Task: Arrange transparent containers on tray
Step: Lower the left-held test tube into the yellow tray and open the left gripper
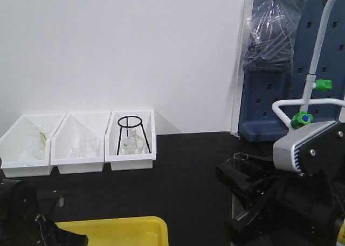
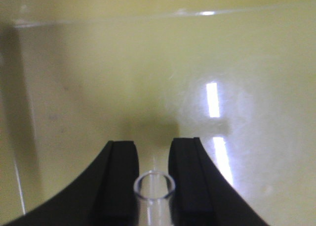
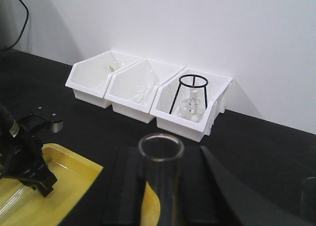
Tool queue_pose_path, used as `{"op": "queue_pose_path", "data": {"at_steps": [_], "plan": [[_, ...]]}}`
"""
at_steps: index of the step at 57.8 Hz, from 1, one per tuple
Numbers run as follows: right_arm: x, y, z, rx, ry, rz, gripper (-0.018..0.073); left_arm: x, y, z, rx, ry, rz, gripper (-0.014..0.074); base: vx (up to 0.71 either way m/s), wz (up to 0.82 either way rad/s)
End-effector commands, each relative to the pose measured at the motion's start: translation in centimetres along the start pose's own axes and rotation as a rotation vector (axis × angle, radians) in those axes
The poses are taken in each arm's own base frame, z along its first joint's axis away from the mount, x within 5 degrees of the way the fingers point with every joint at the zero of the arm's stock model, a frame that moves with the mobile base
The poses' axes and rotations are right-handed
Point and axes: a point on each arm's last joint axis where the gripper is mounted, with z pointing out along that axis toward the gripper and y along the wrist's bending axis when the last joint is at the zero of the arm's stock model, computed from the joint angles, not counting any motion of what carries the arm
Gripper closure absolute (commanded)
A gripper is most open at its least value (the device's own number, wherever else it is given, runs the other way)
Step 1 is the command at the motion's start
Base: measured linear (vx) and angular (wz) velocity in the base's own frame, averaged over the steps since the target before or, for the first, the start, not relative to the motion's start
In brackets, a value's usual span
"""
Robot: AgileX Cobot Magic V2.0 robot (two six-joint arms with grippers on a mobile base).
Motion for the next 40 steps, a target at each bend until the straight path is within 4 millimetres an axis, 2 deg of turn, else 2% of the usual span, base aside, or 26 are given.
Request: {"op": "queue_pose_path", "data": {"at_steps": [1, 12, 23, 32, 40], "plan": [[-2.0, 0.2, -0.7, -0.033, -0.108, -0.001, 0.0571, -0.9, -0.4, -1.6, 0.010, -0.071, 0.008, 0.0573, 0.00, 0.00], [-2.0, 0.2, -0.7, -0.033, -0.108, -0.001, 0.0571, -1.0, -0.1, -0.8, -0.033, -0.067, 0.046, 0.0489, 0.00, 0.00], [-2.0, 0.2, -0.7, -0.033, -0.108, -0.001, 0.0571, -1.0, -0.1, -0.3, -0.033, -0.062, 0.044, 0.0347, 0.00, 0.00], [-2.0, 0.2, -0.7, -0.033, -0.109, 0.001, 0.0571, -1.1, 0.0, -0.4, -0.037, -0.072, 0.051, 0.0243, 0.00, 0.00], [-2.0, 0.2, -0.7, -0.033, -0.109, 0.001, 0.0571, -1.6, -0.1, -1.4, -0.039, -0.101, 0.063, 0.0213, 0.00, 0.00]]}}
